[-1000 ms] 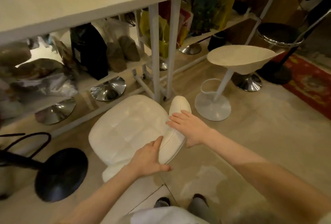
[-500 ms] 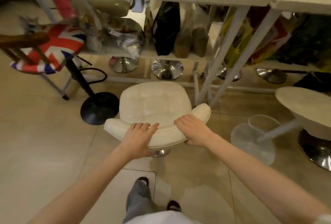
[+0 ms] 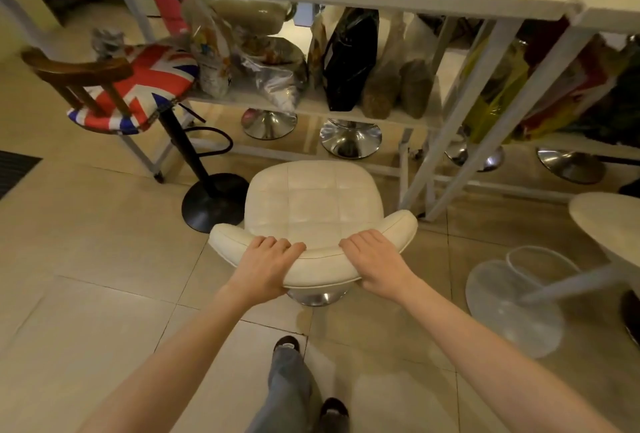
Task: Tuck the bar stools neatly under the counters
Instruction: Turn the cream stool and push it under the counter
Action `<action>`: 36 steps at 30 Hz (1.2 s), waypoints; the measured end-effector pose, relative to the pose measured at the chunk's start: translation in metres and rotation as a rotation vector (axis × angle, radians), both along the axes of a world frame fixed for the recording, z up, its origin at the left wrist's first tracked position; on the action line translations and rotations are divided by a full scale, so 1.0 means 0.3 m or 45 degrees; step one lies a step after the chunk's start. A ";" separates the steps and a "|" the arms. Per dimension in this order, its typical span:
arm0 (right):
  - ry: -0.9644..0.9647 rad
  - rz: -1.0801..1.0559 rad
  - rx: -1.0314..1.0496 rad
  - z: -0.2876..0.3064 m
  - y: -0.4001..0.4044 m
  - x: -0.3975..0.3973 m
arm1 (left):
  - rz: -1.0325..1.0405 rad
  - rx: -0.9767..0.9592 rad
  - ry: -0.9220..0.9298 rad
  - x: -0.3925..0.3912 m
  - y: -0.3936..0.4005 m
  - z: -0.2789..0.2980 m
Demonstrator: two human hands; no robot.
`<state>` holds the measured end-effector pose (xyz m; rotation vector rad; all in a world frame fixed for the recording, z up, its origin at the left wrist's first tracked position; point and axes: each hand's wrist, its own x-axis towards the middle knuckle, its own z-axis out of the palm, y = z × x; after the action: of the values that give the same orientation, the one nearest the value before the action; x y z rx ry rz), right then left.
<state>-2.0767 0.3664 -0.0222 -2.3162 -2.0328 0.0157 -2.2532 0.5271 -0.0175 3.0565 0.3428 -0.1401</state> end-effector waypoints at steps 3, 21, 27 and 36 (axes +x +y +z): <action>-0.011 -0.016 0.001 -0.005 0.025 0.026 | 0.022 0.022 -0.008 0.031 0.024 0.000; -0.058 -0.093 0.047 -0.009 0.285 0.258 | -0.020 0.045 -0.018 0.288 0.316 -0.026; -0.041 -0.111 0.035 -0.006 0.382 0.343 | -0.042 0.043 -0.066 0.378 0.420 -0.033; 0.007 -0.131 0.040 0.007 0.484 0.444 | -0.073 0.022 -0.095 0.491 0.531 -0.030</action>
<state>-1.9436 0.5116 -0.0202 -2.3956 -1.8944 -0.0151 -2.1061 0.6863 -0.0265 3.0801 0.2530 -0.0264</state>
